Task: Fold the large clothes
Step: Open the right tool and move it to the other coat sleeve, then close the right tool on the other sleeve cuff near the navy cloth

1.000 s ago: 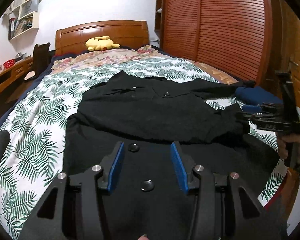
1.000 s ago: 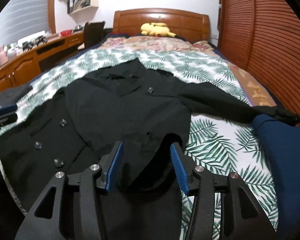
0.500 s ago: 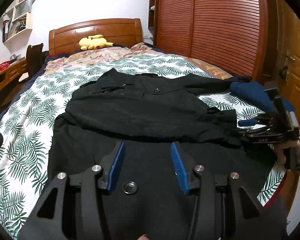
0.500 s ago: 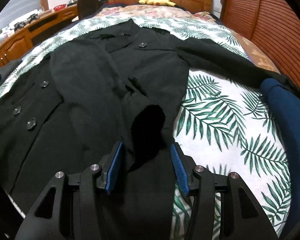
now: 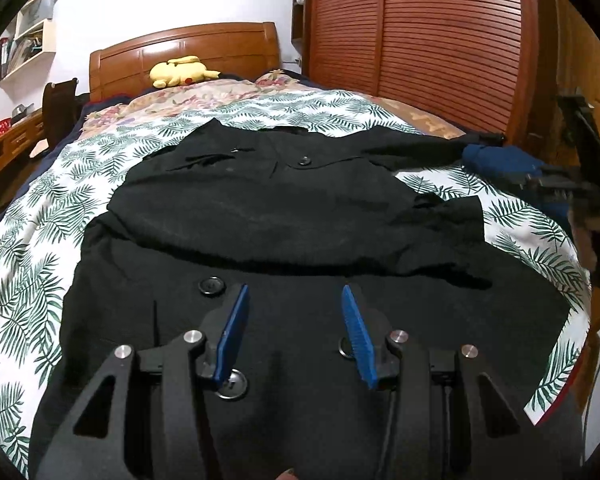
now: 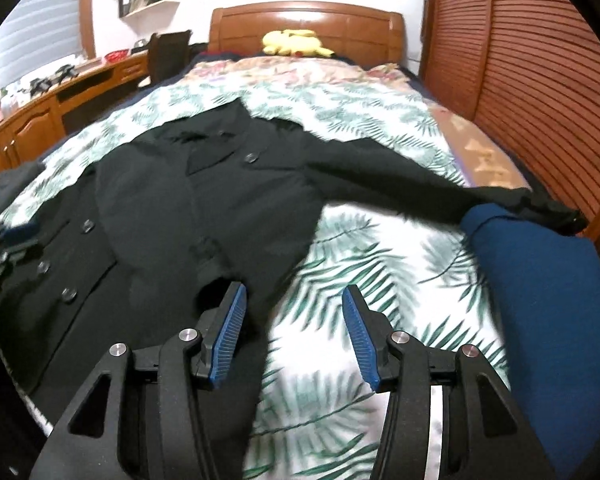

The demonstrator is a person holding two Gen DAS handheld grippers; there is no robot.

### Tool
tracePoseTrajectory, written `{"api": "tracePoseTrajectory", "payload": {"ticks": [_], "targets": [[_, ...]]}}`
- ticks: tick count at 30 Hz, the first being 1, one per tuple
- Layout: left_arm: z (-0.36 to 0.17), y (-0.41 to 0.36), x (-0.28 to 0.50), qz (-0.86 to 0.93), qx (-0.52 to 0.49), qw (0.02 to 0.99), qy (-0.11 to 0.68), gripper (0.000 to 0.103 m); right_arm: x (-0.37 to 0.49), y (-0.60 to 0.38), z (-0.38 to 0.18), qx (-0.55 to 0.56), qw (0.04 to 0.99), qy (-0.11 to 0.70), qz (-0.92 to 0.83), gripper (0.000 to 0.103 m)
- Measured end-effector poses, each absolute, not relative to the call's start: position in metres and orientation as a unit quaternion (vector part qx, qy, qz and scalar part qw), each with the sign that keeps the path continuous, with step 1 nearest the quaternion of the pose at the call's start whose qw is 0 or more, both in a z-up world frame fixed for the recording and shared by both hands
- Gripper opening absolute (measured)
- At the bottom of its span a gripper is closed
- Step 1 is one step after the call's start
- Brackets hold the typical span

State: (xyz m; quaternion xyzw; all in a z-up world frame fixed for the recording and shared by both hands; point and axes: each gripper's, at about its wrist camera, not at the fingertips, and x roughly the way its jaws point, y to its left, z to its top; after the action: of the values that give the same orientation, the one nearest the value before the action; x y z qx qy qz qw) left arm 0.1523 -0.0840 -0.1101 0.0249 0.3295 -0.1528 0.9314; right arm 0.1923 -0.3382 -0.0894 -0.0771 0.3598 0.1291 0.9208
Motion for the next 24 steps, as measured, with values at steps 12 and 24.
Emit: {"api": "tracePoseTrajectory", "payload": {"ticks": [12,24], "targets": [[-0.092,-0.085,0.183,-0.14,0.033,0.936,0.32,0.047,0.287,-0.428,-0.023,-0.046,0.937,0.343,0.039,0.072],[-0.103,-0.089,0.211,-0.144,0.038,0.93,0.335,0.047,0.374,-0.553,-0.02,-0.003,0.919,0.382,-0.096,0.073]]}}
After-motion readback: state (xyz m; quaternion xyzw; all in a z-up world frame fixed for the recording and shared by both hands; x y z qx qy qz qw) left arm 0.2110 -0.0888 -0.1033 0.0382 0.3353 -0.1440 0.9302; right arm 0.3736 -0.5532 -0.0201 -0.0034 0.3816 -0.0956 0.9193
